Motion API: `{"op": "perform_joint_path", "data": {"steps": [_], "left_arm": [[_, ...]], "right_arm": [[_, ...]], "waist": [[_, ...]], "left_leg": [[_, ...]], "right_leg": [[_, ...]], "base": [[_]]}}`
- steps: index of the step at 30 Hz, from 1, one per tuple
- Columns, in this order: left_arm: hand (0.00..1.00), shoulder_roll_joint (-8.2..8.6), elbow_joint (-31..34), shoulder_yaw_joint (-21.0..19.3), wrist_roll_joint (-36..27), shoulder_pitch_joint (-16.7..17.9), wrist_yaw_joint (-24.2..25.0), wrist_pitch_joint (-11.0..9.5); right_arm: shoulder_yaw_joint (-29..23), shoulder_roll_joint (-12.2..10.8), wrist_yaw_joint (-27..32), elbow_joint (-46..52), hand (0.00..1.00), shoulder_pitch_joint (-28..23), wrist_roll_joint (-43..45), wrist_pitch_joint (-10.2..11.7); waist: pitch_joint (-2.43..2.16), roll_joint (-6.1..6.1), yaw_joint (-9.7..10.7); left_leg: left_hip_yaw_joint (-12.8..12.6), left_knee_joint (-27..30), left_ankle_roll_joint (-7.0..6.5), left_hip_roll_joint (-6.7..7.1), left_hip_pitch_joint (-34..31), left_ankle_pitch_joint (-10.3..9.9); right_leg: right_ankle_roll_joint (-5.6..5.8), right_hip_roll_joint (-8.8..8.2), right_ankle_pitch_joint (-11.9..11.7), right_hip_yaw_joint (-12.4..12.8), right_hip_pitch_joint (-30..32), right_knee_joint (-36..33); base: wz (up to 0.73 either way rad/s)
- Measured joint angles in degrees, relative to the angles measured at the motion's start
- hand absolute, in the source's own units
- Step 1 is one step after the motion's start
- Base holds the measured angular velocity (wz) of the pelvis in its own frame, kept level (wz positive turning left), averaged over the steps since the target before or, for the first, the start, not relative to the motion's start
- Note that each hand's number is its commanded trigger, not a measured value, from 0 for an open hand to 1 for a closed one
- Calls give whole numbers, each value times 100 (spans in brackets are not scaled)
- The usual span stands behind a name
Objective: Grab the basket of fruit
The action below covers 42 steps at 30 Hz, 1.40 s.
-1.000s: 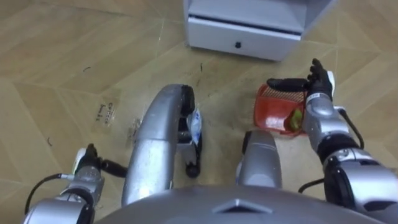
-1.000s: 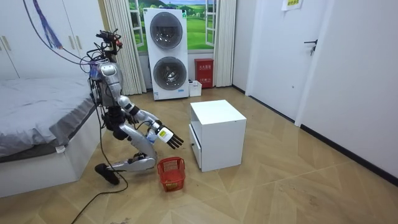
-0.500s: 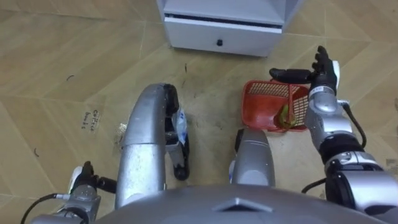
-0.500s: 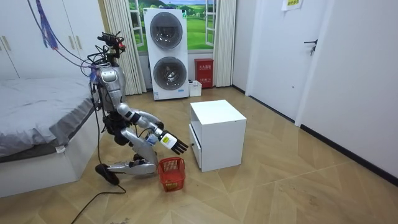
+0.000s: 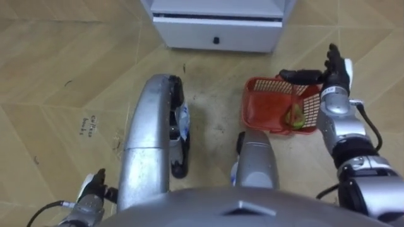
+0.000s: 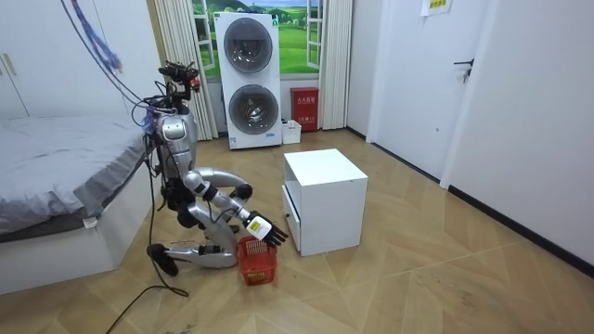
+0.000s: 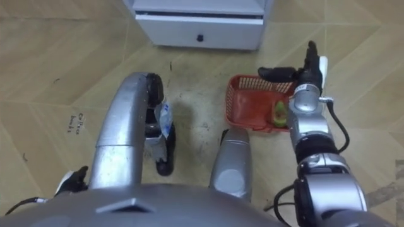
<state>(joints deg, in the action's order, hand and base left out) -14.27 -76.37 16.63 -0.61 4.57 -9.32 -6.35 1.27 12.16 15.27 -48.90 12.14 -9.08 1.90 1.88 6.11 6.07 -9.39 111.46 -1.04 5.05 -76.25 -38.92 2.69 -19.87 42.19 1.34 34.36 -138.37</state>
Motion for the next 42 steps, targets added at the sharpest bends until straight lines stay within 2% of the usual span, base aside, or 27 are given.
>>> {"op": "perform_joint_path", "data": {"steps": [1, 3, 5, 6, 9, 12, 15, 22, 26, 32, 33, 34, 35, 42], "left_arm": [[0, 0, 21, 12, 0, 3, 0, -2], [0, 0, 94, 54, 1, 34, 8, 5], [0, -14, 91, 54, 1, 48, 54, 20], [0, -35, 93, 54, -2, 50, 113, 20], [0, -42, 99, 52, -1, 51, 137, 47], [0, -41, 115, 50, 3, 40, 165, 55], [0, -39, 119, 52, 2, -7, 277, 55], [0, -43, 120, 55, -174, -60, 348, 76], [0, -40, 121, 56, -228, -91, 364, 96], [0, -40, 104, 55, -346, -97, 368, 99], [0, -40, 95, 55, -347, -134, 379, 104], [0, -40, 90, 55, -347, -155, 382, 106], [0, -40, 85, 55, -348, -197, 392, 110], [0, -41, 87, 55, -369, -235, 536, 129]], "right_arm": [[0, 19, -2, -4, 0, -8, -30, -2], [8, 72, -3, -86, 0, -17, -115, -2], [69, 87, -3, -244, 0, -30, -113, -9], [160, 114, -14, -294, 0, -54, -109, -16], [212, 122, -97, -484, 0, -52, -111, -30], [340, 148, -190, -655, 0, 12, -106, -17], [425, 210, -269, -929, 0, 18, -105, -35], [554, 260, -427, -1126, 0, 11, -194, -80], [657, 305, -470, -1128, 0, 14, -210, -80], [752, 312, -548, -1296, 0, 18, -319, -77], [761, 324, -571, -1387, 29, 11, -399, -82], [761, 329, -592, -1422, 79, 4, -431, -86], [761, 337, -634, -1506, 100, -2, -469, -92], [757, 348, -797, -1651, 100, 34, -515, -119]], "waist": [[3, -29, -1], [17, -170, -26], [-5, -252, -58], [1, -283, -82], [8, -299, -159], [9, -297, -208], [13, -300, -296], [14, -393, -399], [22, -449, -506], [18, -484, -542], [18, -484, -569], [18, -484, -586], [18, -484, -626], [20, -484, -721]], "left_leg": [[0, 0, 1, -7, 0, 0], [5, -11, 21, -33, -4, 8], [16, -23, 38, -48, -4, 16], [16, -37, 48, -52, -7, 21], [33, -55, 102, -65, -8, 50], [35, -61, 103, -143, -2, 50], [35, -67, 103, -158, -5, 50], [-14, -60, 102, -225, -128, 49], [-25, -60, 103, -228, -174, 49], [-36, -60, 103, -225, -177, 49], [-32, -62, 105, -216, -181, 50], [-29, -62, 106, -216, -186, 51], [-25, -62, 110, -216, -196, 52], [-12, -48, 111, -223, -213, 54]], "right_leg": [[0, 5, 0, 0, 1, -10], [0, 33, 0, 1, 14, -44], [-1, 56, 0, 5, 35, -45], [-1, 63, 1, 18, 58, -44], [-1, 99, 1, 28, 86, -25], [-1, 153, 1, 11, 107, -21], [-1, 157, 1, -5, 110, -23], [5, 150, 4, -19, 235, -53], [5, 148, 4, -29, 278, -46], [8, 136, 5, -37, 274, -54], [9, 134, 6, -48, 272, -55], [9, 135, 6, -54, 273, -55], [9, 139, 6, -64, 274, -56], [10, 136, 7, -119, 253, -53]], "base": [[0], [0], [-2], [-3], [-3], [-2], [0], [2], [2], [0], [0], [4], [4], [0]]}}
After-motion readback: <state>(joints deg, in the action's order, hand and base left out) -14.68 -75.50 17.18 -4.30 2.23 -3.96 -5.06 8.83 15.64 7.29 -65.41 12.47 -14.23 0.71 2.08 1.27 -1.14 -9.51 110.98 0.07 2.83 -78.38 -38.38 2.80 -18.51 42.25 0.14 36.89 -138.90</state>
